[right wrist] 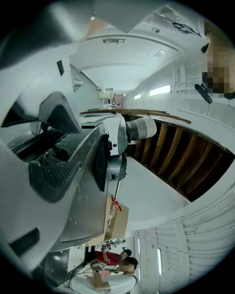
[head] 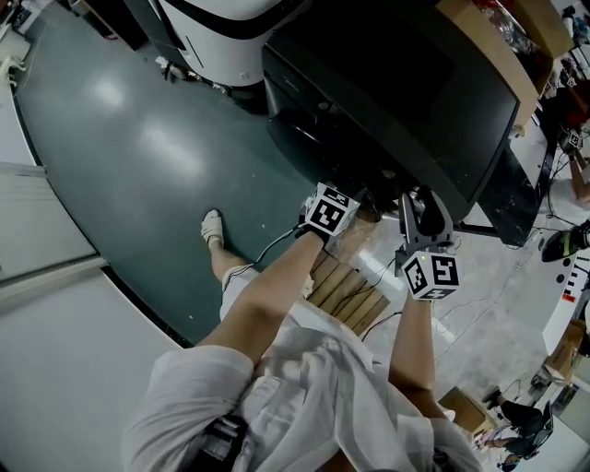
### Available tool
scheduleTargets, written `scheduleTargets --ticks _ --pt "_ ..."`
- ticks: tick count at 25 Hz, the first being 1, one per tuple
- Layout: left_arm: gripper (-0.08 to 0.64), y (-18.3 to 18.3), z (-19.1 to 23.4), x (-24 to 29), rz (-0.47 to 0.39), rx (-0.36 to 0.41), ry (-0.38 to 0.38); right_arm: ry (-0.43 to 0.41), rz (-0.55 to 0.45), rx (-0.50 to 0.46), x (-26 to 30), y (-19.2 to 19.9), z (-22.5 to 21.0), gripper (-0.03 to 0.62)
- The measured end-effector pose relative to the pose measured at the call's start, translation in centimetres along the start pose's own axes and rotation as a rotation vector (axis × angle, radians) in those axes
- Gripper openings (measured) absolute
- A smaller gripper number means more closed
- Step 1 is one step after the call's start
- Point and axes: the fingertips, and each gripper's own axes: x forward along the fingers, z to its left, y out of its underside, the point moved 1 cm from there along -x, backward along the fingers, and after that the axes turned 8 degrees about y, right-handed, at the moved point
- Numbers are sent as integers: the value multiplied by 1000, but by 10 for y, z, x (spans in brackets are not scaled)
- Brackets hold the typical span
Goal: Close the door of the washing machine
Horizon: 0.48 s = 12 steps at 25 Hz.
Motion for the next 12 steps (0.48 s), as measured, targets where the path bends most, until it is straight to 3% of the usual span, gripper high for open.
scheduleTargets --ticks 12 --pt "175 1 3 -1 19 -1 -4 13 10 1 -11 4 -1 193"
